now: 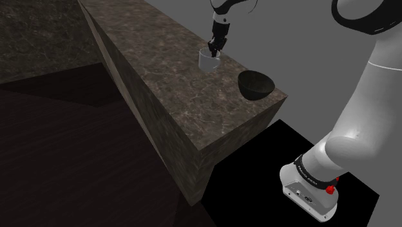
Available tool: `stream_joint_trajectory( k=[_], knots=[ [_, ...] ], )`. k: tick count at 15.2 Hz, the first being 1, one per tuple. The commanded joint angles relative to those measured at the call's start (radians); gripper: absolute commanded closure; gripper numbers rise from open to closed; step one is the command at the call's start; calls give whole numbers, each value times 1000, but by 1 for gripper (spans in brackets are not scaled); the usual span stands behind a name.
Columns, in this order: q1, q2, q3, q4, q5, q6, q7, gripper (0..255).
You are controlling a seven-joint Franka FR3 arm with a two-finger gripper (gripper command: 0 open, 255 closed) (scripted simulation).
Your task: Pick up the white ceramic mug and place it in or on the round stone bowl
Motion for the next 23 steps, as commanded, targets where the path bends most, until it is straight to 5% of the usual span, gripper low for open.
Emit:
stream_joint_trajectory(
  k=[1, 19, 23],
  knots=[
    [-1, -6, -1, 17, -1, -24, 0, 255],
    [-3, -38, -2, 207, -6, -245, 12, 255],
    [-23, -199, -17, -9, -9, -192, -26, 255]
  ],
)
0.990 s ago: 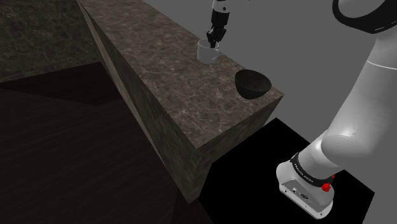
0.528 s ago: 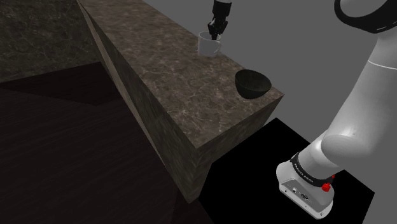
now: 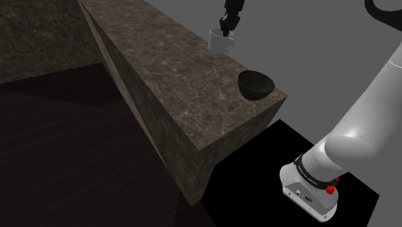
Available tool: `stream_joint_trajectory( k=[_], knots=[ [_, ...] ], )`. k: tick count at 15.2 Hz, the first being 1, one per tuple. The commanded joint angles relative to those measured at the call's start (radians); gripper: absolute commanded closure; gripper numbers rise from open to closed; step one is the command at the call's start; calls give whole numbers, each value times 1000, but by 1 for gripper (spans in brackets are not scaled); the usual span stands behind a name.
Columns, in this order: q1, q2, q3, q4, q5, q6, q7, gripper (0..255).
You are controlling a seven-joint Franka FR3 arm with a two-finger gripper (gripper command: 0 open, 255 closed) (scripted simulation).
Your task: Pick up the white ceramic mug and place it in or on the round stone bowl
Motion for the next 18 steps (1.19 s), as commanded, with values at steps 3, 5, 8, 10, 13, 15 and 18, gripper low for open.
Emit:
stream_joint_trajectory(
  k=[3, 5, 8, 10, 13, 15, 18],
  knots=[
    [-19, -153, -17, -200, -7, 45, -38, 255],
    [-29, -224, -27, -282, -12, 55, -58, 255],
    [-46, -328, -45, -394, -23, 63, -89, 255],
    [-59, -396, -59, -463, -33, 63, -110, 255],
    [-79, -496, -80, -556, -52, 55, -143, 255],
    [-94, -562, -96, -612, -67, 46, -166, 255],
    [-109, -615, -111, -668, -81, 48, -186, 255]
  ],
)
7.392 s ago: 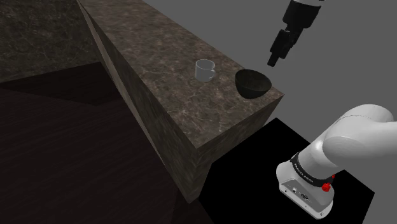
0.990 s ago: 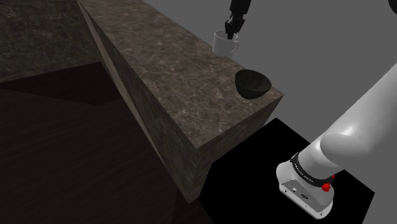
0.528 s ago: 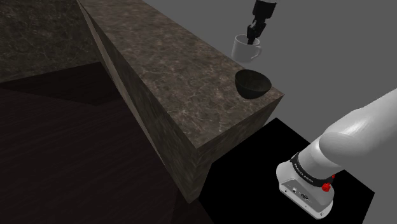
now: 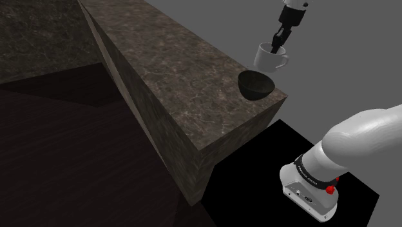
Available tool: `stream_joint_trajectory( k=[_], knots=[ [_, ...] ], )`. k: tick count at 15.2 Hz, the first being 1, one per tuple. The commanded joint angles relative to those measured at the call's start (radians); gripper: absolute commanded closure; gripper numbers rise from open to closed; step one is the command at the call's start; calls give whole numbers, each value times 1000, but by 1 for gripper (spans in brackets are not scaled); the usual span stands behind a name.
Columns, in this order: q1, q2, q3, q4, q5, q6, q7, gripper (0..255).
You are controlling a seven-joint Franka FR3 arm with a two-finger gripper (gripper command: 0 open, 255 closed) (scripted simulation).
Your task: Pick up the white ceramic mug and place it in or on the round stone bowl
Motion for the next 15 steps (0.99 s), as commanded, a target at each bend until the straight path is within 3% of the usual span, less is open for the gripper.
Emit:
stream_joint_trajectory(
  k=[1, 15],
  knots=[
    [-4, -11, -6, -35, -4, 23, -8, 255],
    [-5, 32, -16, -180, -4, 211, -18, 255]
  ],
)
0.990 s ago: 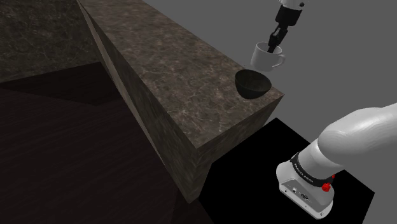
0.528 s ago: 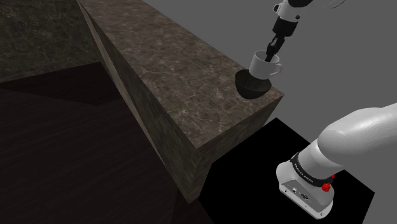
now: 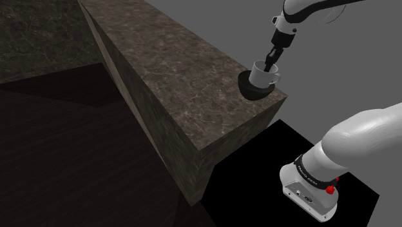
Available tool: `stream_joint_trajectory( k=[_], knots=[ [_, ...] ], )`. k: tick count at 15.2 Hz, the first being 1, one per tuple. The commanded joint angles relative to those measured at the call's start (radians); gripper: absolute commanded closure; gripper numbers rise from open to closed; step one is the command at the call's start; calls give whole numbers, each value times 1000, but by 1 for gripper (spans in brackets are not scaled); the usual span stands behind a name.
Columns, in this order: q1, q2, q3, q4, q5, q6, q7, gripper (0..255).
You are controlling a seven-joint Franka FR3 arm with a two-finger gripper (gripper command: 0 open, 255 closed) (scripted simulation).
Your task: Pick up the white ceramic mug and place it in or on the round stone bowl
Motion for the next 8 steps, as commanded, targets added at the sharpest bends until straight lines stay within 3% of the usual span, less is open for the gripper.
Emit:
stream_joint_trajectory(
  k=[1, 7, 8],
  knots=[
    [0, 0, -1, -8, 0, 9, -1, 255],
    [0, 0, -1, -8, 0, 9, -1, 255],
    [0, 0, -1, -8, 0, 9, -1, 0]
  ],
)
